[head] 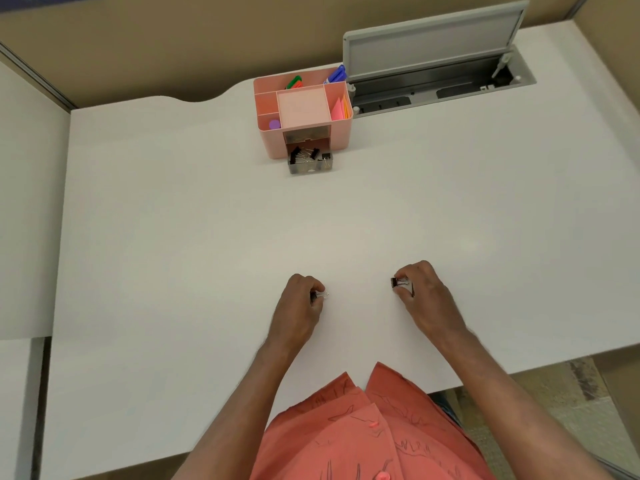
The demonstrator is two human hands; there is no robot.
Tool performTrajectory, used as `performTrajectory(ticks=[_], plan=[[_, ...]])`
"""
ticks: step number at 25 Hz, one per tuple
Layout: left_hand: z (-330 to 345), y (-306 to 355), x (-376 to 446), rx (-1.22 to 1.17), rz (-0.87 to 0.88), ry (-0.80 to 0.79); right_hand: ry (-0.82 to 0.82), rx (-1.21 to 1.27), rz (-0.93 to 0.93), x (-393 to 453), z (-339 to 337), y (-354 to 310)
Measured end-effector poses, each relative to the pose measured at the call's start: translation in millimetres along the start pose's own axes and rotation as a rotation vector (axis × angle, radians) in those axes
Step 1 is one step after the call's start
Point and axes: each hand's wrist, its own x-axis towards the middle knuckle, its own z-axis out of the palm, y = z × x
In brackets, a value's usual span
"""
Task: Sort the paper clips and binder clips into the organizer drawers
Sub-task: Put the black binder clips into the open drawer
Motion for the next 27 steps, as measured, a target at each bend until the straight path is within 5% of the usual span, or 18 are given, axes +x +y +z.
performTrajectory(ticks=[3,7,11,18,27], plan=[[1,10,8,-0.056,-0.042,-0.021,-0.035,0.195,0.135,4,1,-11],[0,39,22,-0.344,-0.189,0.011,-0.231,0.971,0.551,13,13,-51],[-7,58,29,-0.237,-0.018,0.01,-0.385,1.412,0.669,27,22,-80],[-18,55,45,-0.073,0.104,0.005,-0.461,1.444,0.63,53,22,-110],[-63,51,109,-0.377,-0.02,0.191,-0.389,1.462,0.559,129,8,-133]])
